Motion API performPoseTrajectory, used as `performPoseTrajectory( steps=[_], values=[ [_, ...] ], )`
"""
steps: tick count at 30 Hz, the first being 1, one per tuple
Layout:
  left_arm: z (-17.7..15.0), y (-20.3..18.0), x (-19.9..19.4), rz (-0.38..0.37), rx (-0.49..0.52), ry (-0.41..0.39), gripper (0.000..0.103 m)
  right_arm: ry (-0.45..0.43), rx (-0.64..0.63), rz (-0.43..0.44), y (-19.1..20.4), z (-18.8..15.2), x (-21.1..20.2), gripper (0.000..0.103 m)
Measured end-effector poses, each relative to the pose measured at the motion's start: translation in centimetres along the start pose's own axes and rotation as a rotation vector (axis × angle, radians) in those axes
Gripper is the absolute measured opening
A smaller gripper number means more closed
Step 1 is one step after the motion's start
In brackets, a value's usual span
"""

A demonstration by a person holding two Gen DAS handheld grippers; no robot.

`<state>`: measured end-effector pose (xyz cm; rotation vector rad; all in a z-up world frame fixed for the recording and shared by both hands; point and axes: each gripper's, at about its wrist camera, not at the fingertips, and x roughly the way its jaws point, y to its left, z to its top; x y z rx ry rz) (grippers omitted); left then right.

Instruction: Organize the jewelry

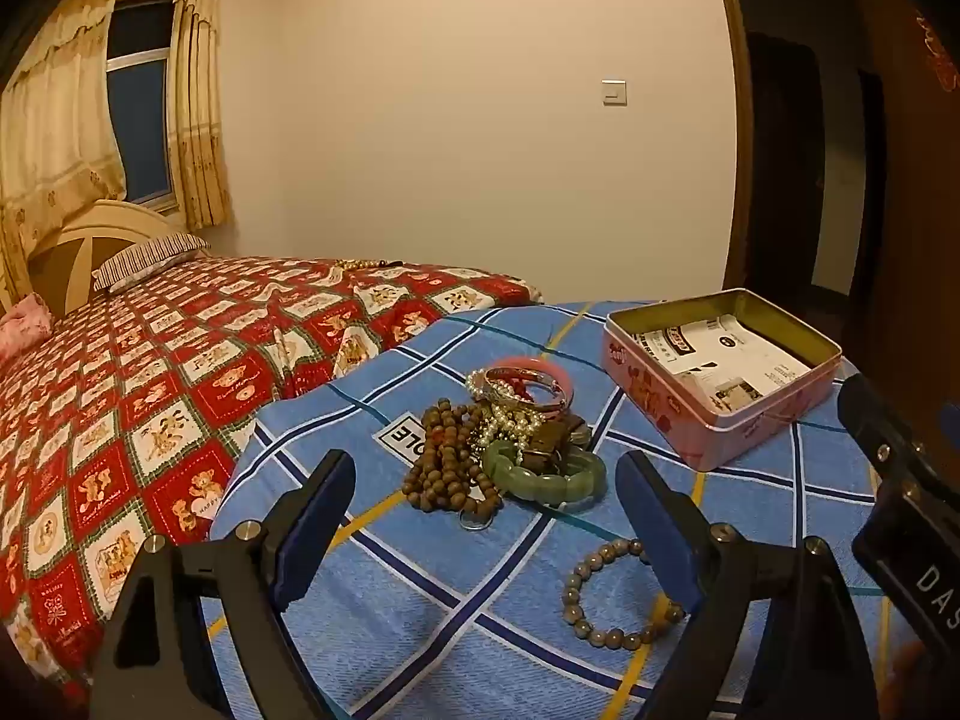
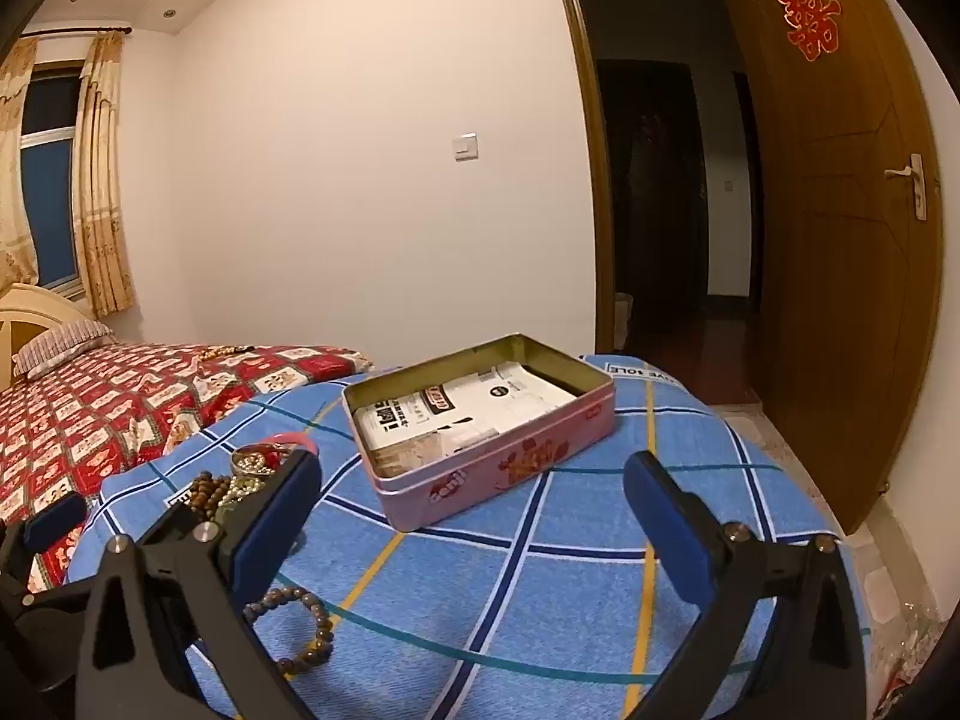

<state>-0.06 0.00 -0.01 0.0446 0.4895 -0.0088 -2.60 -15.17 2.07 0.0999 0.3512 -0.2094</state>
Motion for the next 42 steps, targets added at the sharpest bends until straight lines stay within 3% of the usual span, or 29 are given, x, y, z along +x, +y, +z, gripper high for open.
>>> performPoseTrajectory(
  steps=[42],
  values=[
    [-0.14,-0.01,0.23,0.022,-0.001,0.012,0.089,0.006,0.033,0.004,-0.94,-0.12,0.42,0.103]
  ],
)
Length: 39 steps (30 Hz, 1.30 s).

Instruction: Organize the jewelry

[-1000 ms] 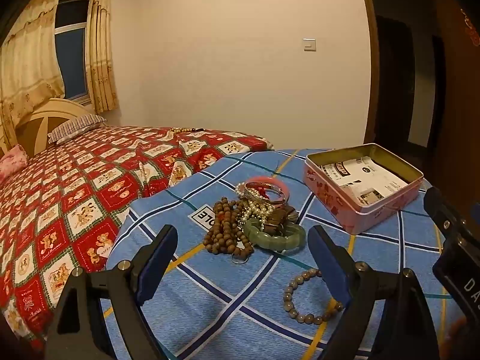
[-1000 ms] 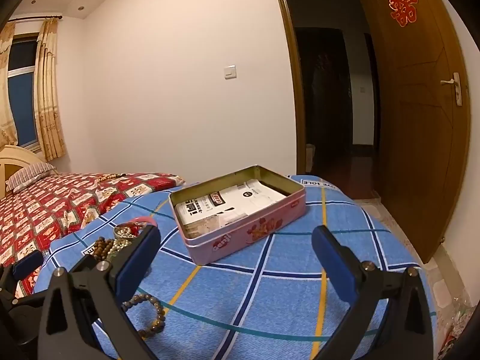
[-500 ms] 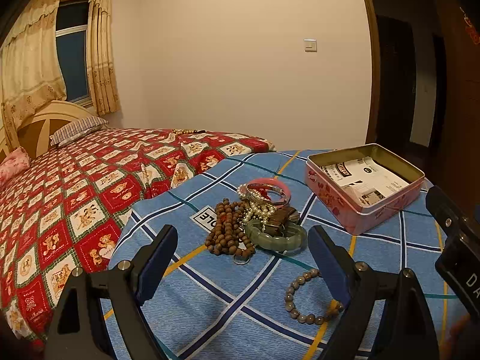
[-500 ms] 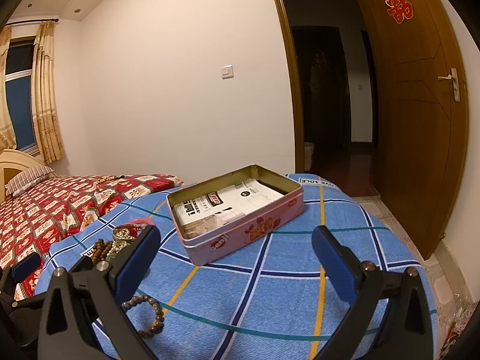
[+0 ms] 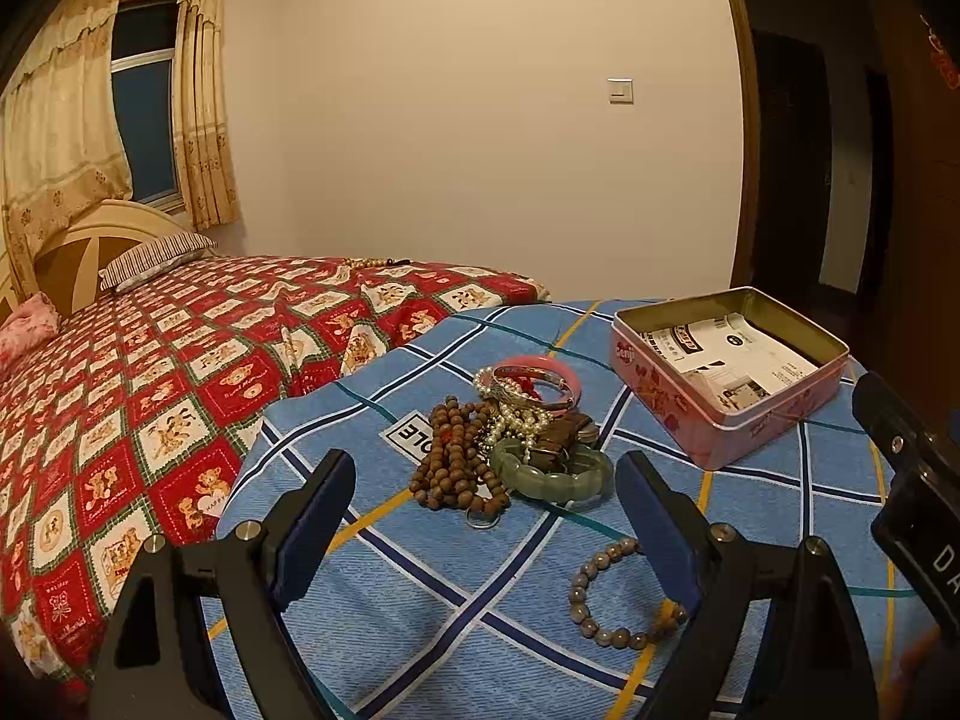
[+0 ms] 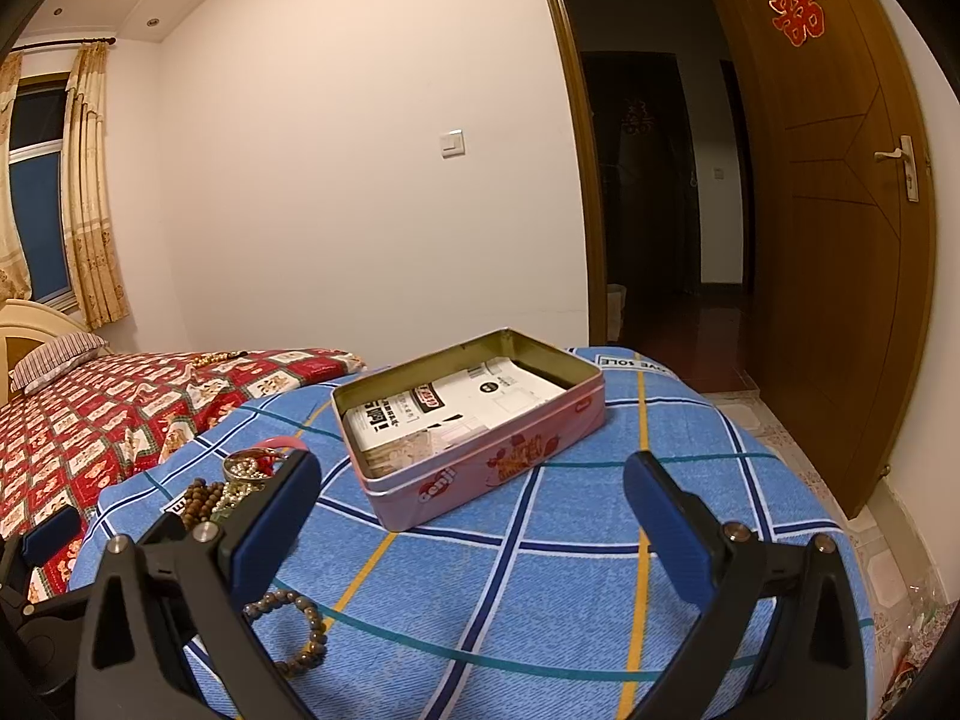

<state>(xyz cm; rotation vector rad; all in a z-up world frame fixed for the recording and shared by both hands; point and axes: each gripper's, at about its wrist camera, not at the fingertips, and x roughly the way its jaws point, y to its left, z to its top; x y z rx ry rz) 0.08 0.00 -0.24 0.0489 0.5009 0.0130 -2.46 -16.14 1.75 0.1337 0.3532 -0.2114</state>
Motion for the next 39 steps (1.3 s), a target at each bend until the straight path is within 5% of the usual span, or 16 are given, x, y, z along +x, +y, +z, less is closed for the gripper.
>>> performPoseTrajectory(
  steps=[39],
  values=[
    [-0.04,0.11,0.00,-0.001,-0.003,0.004,0.089,0.014,0.002,-0.003,-0.26,-0.08,0.35,0.103]
  ],
)
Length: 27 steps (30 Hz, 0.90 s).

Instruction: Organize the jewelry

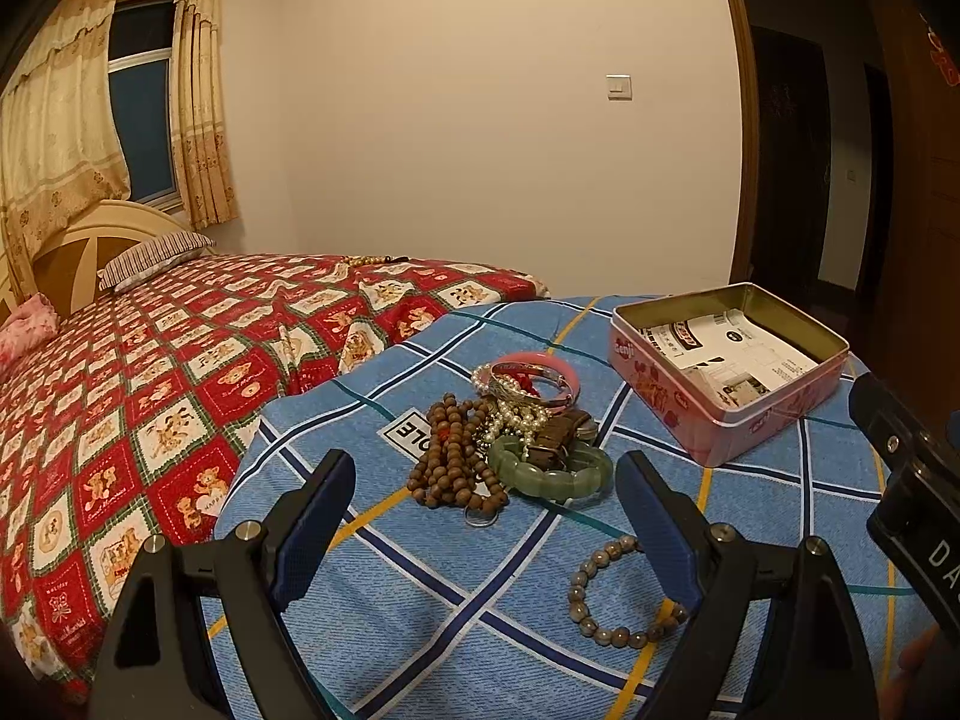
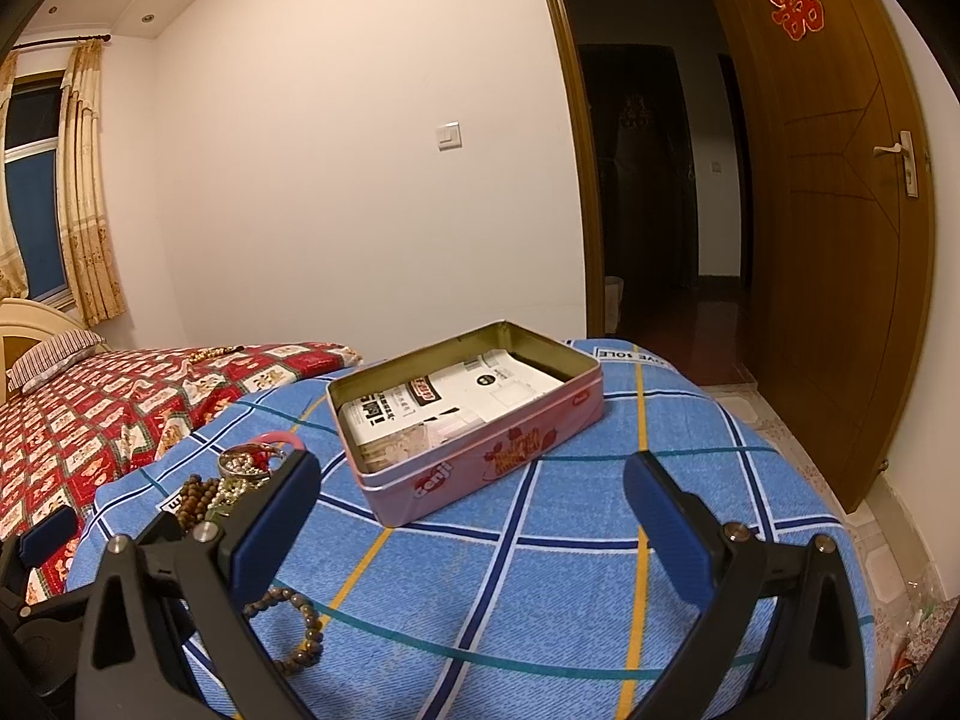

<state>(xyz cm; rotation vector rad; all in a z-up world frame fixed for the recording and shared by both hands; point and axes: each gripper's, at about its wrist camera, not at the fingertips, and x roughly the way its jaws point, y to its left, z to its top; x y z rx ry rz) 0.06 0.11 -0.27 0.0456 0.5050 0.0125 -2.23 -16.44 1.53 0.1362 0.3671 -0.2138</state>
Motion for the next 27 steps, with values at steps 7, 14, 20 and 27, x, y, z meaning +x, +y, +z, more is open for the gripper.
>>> performPoseTrajectory(
  steps=[7,14,20,27],
  values=[
    [0.0,-0.1,0.1,-0.001,0.000,0.001,0.089,0.005,-0.001,-0.001,-0.1,-0.2,0.1,0.103],
    [-0.1,-0.2,0.1,-0.002,0.000,0.003,0.089,0.011,0.001,-0.003,-0.1,-0.4,0.3,0.103],
    [-0.2,-0.3,0.2,-0.004,-0.001,0.005,0.089,0.021,0.000,-0.005,-0.1,-0.5,0.4,0.103],
    [-0.3,-0.1,0.5,-0.048,-0.012,0.027,0.089,0.057,0.016,-0.021,-0.4,-0.4,1.0,0.103]
  ],
)
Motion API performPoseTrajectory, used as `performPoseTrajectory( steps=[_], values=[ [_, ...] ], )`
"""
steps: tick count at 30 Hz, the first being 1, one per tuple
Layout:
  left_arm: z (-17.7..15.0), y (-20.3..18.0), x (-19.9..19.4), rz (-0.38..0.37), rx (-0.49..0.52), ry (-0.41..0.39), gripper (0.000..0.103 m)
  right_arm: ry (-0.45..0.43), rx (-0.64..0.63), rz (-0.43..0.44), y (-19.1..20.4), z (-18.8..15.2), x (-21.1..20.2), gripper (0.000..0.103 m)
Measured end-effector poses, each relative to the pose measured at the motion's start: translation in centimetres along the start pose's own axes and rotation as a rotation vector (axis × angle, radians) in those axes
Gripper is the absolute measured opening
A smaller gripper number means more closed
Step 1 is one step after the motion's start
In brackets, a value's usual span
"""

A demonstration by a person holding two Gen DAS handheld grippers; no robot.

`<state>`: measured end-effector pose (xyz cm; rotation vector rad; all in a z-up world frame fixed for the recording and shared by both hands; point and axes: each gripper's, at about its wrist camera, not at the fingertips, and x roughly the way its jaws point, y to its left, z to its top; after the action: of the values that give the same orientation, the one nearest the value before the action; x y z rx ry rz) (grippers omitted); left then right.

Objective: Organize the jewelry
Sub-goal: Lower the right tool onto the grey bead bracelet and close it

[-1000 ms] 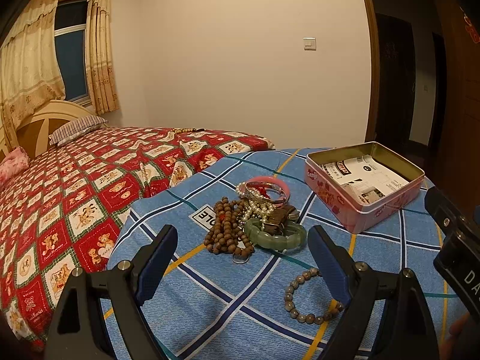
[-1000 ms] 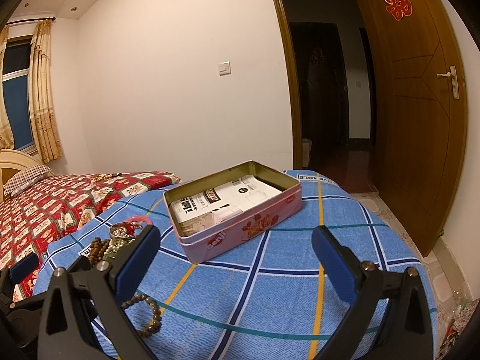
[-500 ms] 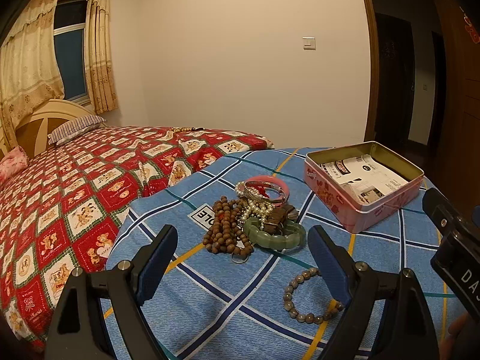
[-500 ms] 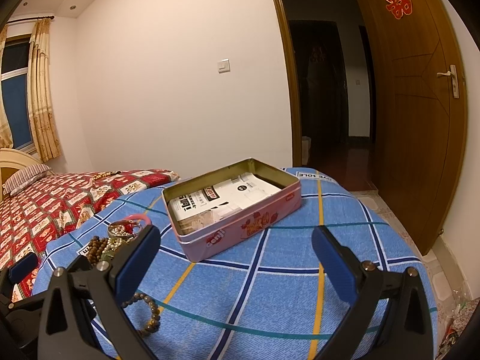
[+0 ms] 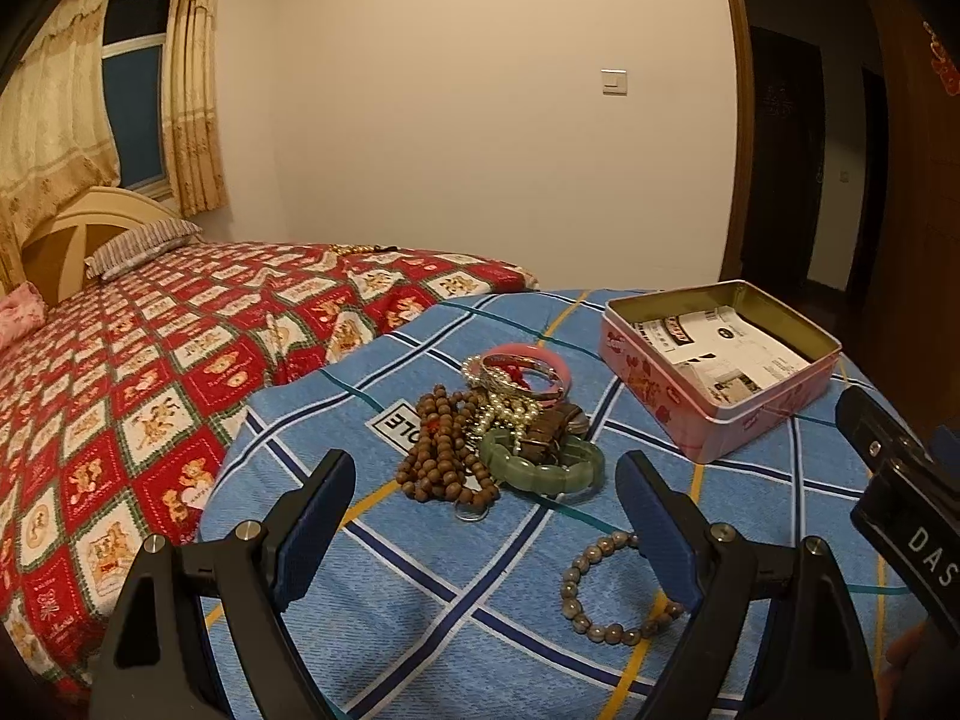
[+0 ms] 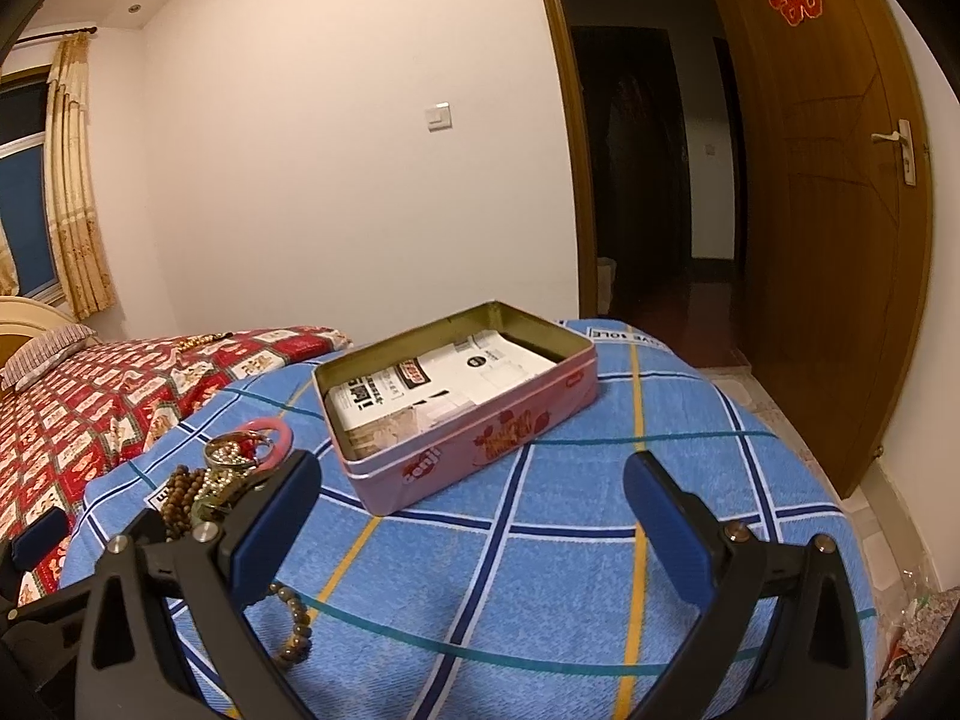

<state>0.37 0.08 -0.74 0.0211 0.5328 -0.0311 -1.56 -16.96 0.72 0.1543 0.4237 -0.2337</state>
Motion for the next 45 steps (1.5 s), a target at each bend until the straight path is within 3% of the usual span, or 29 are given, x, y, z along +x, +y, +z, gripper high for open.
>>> performPoseTrajectory(
  steps=[7,12,15,18,28,45],
  values=[
    [0.4,1.8,0.0,0.004,0.052,0.002,0.088,0.060,0.030,0.037,-0.6,0.0,1.1,0.103],
    [0.4,4.8,1.0,0.031,0.064,0.067,0.088,0.169,0.083,0.166,-1.3,-0.2,2.7,0.103],
    [0.2,6.2,1.6,0.038,0.025,0.108,0.088,0.257,0.010,0.209,-0.1,-0.6,3.6,0.096],
    [0.2,6.5,1.7,0.032,0.010,0.112,0.088,0.302,-0.107,0.198,2.1,-0.9,3.7,0.092],
    [0.2,5.2,1.8,0.029,0.068,0.116,0.089,0.348,-0.207,0.186,4.7,-1.4,3.6,0.092],
    [0.3,7.2,2.1,0.067,0.042,0.123,0.089,0.425,-0.295,0.259,8.4,-2.6,4.2,0.089]
  ],
)
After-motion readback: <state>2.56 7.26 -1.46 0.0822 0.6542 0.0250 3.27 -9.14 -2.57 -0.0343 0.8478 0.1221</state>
